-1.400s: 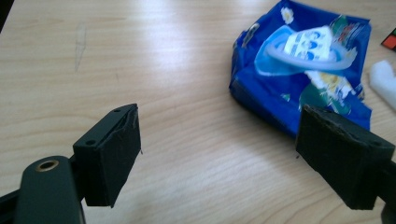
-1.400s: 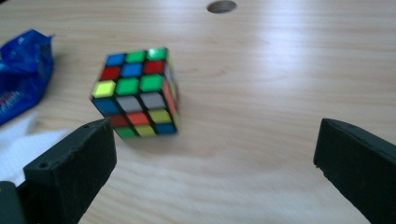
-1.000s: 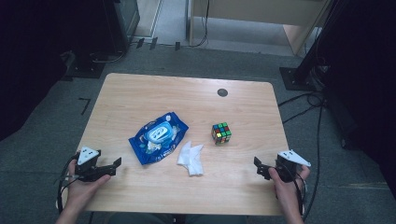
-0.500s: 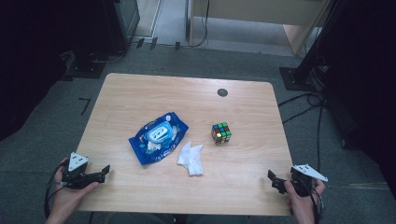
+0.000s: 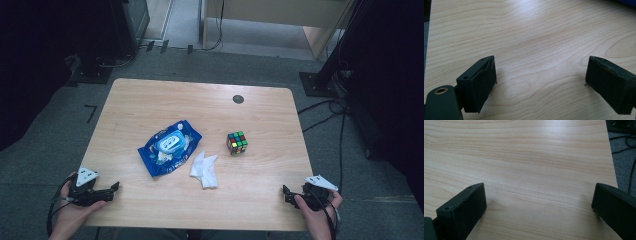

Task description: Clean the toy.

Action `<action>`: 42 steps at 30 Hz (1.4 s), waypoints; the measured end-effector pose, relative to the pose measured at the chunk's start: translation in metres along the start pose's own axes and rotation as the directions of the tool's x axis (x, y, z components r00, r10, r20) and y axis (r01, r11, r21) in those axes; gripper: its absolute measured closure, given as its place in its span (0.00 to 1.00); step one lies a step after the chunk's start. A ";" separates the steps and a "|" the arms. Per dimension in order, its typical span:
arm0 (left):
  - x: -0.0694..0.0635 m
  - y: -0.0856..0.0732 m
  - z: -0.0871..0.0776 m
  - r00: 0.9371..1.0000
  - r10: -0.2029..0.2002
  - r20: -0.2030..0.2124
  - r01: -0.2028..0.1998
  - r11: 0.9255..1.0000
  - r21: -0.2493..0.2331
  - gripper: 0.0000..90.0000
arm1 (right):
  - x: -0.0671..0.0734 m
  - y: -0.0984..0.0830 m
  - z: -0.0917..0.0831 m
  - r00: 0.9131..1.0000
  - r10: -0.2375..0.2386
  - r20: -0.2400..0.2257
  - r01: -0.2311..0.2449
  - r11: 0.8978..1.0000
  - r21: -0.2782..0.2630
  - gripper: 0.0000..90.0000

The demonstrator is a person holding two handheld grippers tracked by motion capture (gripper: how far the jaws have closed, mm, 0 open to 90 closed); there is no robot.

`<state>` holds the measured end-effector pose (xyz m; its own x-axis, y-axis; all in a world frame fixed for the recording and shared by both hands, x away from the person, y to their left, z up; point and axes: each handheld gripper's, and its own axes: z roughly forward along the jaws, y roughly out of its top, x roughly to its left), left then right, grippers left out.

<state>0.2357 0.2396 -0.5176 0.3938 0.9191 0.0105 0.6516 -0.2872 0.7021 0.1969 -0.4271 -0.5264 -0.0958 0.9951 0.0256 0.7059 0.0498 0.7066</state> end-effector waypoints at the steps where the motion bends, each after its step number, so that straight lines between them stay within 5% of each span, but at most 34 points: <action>1: 0.000 0.000 0.000 1.000 0.000 -0.001 0.000 1.000 0.000 0.11 | 0.000 0.000 0.000 1.000 0.000 -0.002 0.000 1.000 0.001 0.00; 42: -0.002 0.002 0.002 1.000 0.000 0.000 0.000 1.000 0.001 0.11 | 0.000 0.000 0.000 1.000 0.004 0.003 -0.004 1.000 -0.005 0.00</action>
